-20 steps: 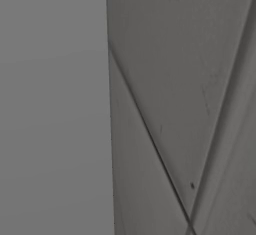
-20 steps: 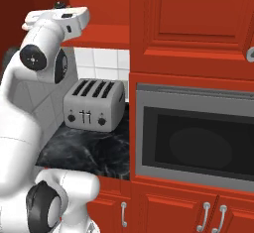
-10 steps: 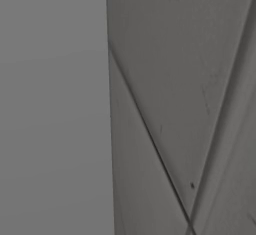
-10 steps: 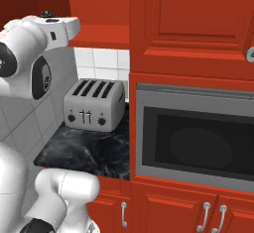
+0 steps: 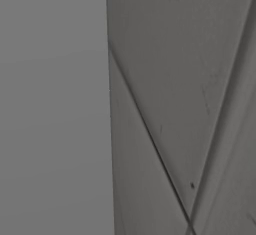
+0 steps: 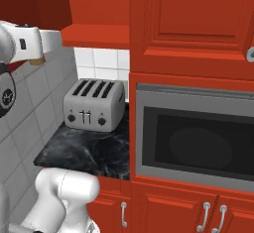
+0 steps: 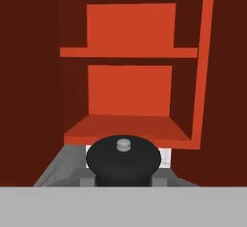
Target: Retrieve the shaker from the cabinet and place it next the steak on a plate on the dining table.
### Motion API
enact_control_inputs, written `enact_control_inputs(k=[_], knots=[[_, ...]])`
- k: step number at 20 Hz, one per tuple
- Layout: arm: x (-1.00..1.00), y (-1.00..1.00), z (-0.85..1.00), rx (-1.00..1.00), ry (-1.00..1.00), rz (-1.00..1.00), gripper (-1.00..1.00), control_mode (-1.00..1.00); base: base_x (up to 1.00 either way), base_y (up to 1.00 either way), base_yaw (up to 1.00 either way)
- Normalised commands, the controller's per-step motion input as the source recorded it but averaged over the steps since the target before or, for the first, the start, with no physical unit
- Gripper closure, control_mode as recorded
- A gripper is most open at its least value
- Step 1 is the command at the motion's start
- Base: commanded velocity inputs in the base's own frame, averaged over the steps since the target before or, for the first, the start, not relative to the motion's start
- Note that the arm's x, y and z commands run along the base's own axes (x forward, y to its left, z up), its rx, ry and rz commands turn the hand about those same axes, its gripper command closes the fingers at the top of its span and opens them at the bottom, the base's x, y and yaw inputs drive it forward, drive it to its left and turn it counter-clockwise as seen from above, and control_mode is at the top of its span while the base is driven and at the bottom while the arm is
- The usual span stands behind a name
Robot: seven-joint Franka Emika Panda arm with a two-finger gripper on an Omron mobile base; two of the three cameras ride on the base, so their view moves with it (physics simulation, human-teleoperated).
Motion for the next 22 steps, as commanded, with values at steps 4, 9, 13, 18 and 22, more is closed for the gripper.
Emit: enact_control_inputs(k=[4,9,13,18,22], knots=[[-0.55,0.00,-0.59,0.00,0.00,-0.03,1.00,-1.00,0.00,0.00,0.00],[-0.44,-0.04,-0.36,0.00,0.11,0.01,1.00,-1.00,0.00,0.00,0.00],[-0.47,0.00,-0.35,0.00,0.05,0.05,1.00,-1.00,0.00,0.00,0.00],[-0.49,0.00,-0.42,0.00,0.00,0.07,1.00,-1.00,0.00,0.00,0.00],[-0.75,-0.05,-0.19,0.00,-0.02,0.07,1.00,1.00,-0.25,-0.06,0.01]])
